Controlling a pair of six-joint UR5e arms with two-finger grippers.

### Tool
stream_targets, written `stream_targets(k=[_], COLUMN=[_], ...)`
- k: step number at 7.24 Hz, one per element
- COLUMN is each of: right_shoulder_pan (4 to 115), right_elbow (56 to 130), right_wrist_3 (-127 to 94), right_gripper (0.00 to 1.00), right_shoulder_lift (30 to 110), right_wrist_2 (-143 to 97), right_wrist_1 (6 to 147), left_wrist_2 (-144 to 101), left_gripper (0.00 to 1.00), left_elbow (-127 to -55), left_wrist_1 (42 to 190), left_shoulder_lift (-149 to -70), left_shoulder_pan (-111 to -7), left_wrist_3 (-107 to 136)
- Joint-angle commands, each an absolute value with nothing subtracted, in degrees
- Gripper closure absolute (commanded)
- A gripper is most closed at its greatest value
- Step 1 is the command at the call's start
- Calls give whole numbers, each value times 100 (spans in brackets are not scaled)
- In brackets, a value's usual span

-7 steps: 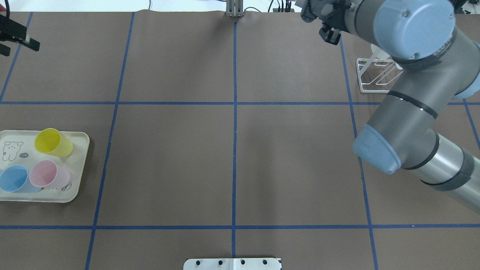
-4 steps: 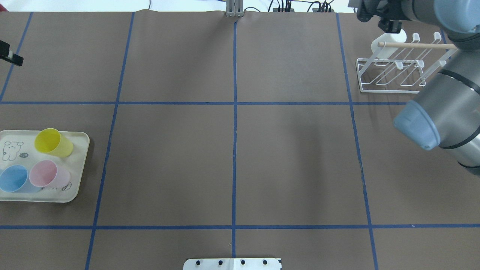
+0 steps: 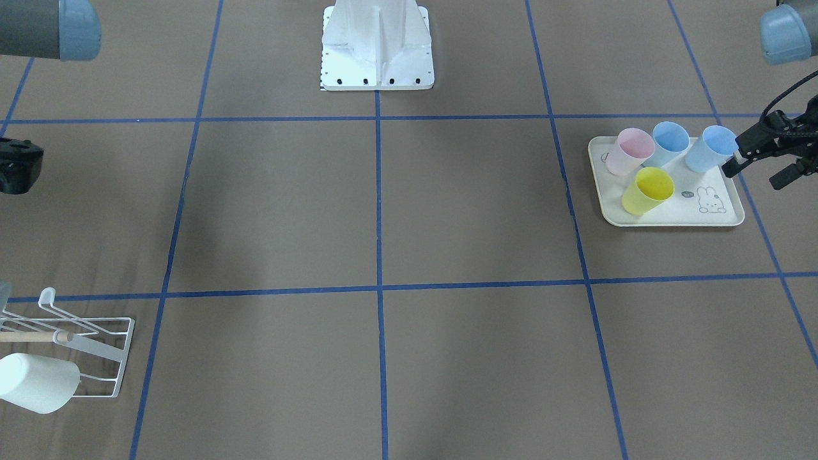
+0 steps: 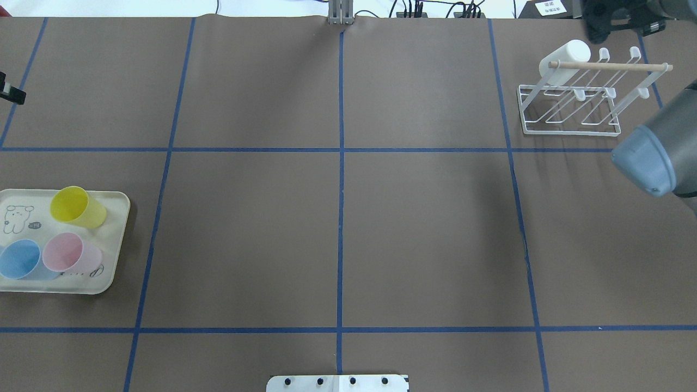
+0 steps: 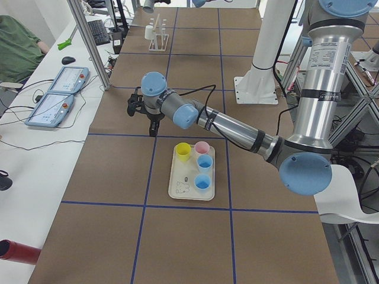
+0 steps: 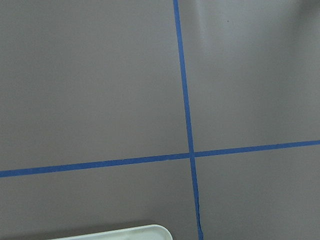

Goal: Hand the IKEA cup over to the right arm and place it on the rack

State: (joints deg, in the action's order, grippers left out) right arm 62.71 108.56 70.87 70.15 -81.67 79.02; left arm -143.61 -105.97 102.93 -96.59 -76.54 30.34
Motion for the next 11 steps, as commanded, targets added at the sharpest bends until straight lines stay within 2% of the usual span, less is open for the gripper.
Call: stream_targets(k=[1, 4, 11], right_shoulder_pan=[6434, 6242, 5371], right_elbow=[10540, 9899, 9150], right_wrist_3=[8591, 9613, 9747], right_gripper=[44, 55, 55], right_shoulder_lift=[7075, 7032, 7023], right_wrist_2=[-7947, -6999, -5460], right_wrist_1=[7893, 7840, 7805], left_wrist_2=[-14361, -14370, -14370], left_gripper=[0, 0, 0], left_elbow=[-10608, -10617, -10600], left_wrist_1=[10292, 10292, 10292], left_shoulder_lift=[-9624, -9615, -9615], left_shoulder_pan=[-7655, -7655, -7638], left_wrist_3=[2997, 2997, 3041])
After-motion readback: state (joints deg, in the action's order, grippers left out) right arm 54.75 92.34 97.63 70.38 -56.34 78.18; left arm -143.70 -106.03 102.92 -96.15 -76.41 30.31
